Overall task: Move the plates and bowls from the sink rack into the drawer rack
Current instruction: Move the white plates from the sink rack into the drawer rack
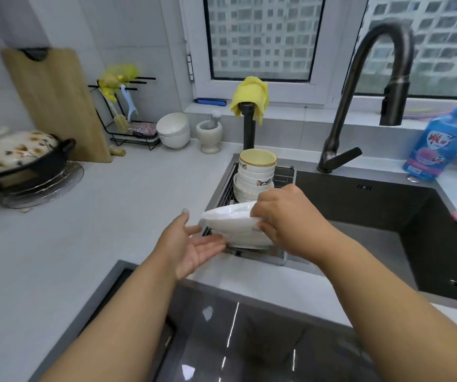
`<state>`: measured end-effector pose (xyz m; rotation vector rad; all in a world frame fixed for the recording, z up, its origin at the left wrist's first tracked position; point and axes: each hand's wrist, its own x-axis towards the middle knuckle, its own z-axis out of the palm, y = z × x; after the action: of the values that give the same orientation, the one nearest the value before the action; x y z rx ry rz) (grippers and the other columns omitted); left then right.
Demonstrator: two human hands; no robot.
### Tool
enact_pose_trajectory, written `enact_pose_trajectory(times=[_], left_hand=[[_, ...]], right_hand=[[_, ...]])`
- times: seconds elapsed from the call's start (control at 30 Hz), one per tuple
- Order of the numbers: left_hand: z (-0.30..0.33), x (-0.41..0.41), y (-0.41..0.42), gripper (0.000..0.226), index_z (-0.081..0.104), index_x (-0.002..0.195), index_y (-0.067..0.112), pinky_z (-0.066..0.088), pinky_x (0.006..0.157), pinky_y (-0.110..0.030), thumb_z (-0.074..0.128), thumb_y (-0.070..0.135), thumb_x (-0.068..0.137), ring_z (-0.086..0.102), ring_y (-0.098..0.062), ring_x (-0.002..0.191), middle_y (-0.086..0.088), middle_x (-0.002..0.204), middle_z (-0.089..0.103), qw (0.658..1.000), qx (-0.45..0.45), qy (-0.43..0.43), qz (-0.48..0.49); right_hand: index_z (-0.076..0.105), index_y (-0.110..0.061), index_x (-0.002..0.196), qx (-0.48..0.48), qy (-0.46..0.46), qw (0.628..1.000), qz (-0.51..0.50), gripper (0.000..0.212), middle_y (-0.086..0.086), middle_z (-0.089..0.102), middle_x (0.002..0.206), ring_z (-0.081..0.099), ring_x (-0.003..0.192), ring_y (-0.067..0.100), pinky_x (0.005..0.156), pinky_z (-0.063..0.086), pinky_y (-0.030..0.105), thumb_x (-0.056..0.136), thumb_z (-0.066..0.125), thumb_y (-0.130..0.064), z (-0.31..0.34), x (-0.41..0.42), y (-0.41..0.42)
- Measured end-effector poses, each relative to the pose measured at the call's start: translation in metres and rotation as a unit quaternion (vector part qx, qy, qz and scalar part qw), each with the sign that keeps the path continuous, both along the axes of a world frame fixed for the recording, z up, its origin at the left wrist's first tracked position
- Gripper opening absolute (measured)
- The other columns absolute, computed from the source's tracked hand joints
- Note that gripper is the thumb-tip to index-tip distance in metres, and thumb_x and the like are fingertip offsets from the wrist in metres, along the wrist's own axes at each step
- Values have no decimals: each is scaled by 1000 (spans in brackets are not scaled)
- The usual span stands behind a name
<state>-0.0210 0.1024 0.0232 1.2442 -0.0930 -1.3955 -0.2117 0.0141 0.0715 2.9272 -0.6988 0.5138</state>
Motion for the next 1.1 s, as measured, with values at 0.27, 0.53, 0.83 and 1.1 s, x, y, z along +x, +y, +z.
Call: enact_pose_trajectory(times=[0.27,0.53,0.83,1.1], left_hand=[[-2,-74,136,41,48,123,-3,54,40,-33,31,-6,86,65,-38,78,-24,98,63,990,12,-7,143],[6,-116,250,19,52,109,8,57,46,-33,37,7,99,66,-27,75,-13,88,66,954,37,-91,285],[6,-119,370,19,54,91,10,56,78,-49,40,17,101,65,-29,81,-14,92,65,897,34,-58,436],[-16,-117,481,32,56,100,6,59,53,-41,37,32,104,69,-30,66,-17,87,68,858,25,-1,514]], right_hand=[[72,-21,85,74,4,991,113,11,-2,65,83,61,85,22,72,37,34,78,63,-22,-16,-40,115],[71,-22,82,201,-116,963,139,44,-7,62,85,54,87,19,81,44,37,87,37,-51,-31,-48,198],[39,-33,138,484,-135,863,53,53,-1,47,119,53,108,17,88,39,26,88,56,-41,-20,-11,289],[48,-9,122,820,-76,562,77,31,19,64,106,67,81,33,71,59,42,91,50,-12,-22,33,400]])
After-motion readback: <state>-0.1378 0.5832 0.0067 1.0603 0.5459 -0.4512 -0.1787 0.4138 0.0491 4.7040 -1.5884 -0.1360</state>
